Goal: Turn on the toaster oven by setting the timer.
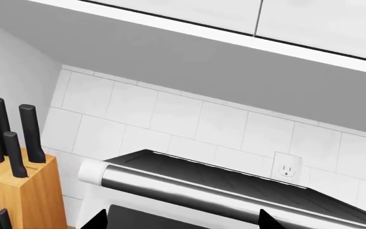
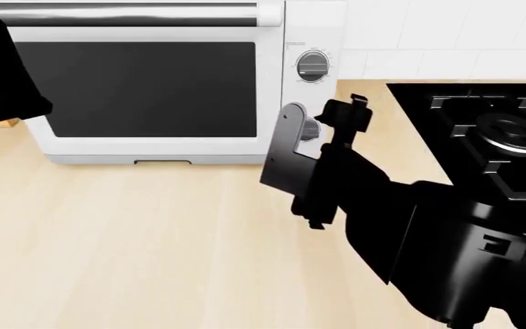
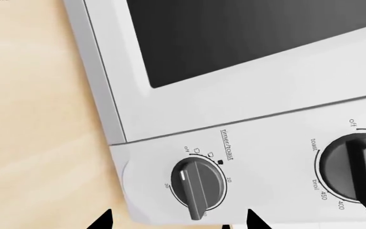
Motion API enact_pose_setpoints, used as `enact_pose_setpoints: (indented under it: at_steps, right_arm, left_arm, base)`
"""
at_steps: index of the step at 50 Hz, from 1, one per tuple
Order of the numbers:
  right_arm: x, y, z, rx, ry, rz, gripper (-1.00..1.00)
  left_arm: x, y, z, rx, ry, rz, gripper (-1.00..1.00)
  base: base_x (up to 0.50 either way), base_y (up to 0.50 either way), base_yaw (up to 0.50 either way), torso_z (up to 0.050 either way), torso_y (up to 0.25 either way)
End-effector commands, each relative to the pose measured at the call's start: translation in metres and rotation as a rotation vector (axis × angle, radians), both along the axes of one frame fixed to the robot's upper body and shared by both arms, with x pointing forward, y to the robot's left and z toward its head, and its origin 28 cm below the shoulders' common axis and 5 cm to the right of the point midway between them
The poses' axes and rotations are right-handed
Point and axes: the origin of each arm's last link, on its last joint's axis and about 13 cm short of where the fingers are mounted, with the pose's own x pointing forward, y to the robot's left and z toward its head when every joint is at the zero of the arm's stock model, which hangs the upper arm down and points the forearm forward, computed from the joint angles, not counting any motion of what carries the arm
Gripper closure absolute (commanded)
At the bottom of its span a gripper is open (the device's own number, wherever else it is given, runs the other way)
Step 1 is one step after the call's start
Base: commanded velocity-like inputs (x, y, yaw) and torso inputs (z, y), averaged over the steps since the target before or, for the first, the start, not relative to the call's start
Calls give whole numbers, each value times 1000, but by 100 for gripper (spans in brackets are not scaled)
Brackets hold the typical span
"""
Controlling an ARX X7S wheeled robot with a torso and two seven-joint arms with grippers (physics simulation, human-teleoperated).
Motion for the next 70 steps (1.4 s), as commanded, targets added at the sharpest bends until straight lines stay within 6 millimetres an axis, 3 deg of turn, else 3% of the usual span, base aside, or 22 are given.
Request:
enact_pose_setpoints:
  at_steps: [1, 23, 70]
  right_arm:
    - [5, 2, -2, 7, -3, -6, -100]
    - [9, 0, -11, -7, 14, -35, -100]
    - [19, 1, 0, -24, -46, -64, -100]
  left_arm:
    - [-1, 0, -1, -2, 0, 1, -100]
    - [0, 0, -1, -6, 2, 0, -100]
    - [-1, 1, -2, -22, 7, 4, -100]
  base:
    - [0, 0, 0, 0, 0]
    - [0, 0, 0, 0, 0]
    - [0, 0, 0, 0, 0]
